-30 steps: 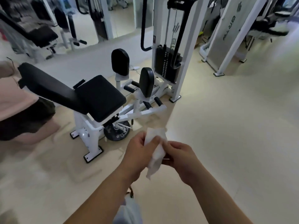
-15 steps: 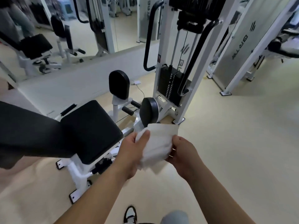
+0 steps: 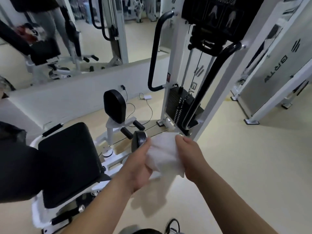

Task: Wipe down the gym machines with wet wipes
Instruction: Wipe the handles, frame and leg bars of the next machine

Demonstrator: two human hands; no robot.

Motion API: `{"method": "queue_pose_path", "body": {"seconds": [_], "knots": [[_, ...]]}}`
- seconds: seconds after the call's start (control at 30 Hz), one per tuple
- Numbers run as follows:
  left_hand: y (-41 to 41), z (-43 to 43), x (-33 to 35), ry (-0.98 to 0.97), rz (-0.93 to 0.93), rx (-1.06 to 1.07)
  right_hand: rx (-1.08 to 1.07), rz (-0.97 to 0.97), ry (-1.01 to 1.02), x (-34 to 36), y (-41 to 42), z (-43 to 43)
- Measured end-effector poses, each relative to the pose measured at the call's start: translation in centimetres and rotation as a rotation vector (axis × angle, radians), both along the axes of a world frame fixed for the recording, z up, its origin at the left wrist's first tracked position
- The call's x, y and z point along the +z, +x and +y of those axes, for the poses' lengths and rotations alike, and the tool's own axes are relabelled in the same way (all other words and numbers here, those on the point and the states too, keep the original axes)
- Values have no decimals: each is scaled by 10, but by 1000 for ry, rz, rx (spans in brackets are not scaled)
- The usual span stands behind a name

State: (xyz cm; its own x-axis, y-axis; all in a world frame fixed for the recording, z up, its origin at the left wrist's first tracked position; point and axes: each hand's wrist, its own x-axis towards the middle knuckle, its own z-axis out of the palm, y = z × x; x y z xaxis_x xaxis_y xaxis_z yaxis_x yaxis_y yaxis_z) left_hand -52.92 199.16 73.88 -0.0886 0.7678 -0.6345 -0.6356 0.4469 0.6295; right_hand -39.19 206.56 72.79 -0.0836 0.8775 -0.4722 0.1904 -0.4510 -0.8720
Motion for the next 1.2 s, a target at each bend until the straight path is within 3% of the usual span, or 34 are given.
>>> {"method": "queue_pose_path", "body": {"seconds": [0.17, 0.33, 0.5, 0.67, 0.97, 1.1, 1.2], "knots": [[29, 85, 13, 25, 82, 100, 56, -70, 17, 3, 28, 95], [5, 161, 11, 43, 158, 268, 264, -184, 78, 14, 10, 179], [-31, 238, 15, 91, 211, 300, 543, -414, 347, 33, -26, 261], [-59, 318, 22, 99, 297, 314, 633, -691, 620, 65, -68, 345], [-83, 446, 52, 88, 287, 399, 959, -795, 587, 111, -138, 490], [-93, 499, 80, 145, 310, 435, 1061, -851, 724, 147, -158, 557], [-103, 539, 96, 137, 336, 486, 999, -936, 968, 166, -170, 607]]}}
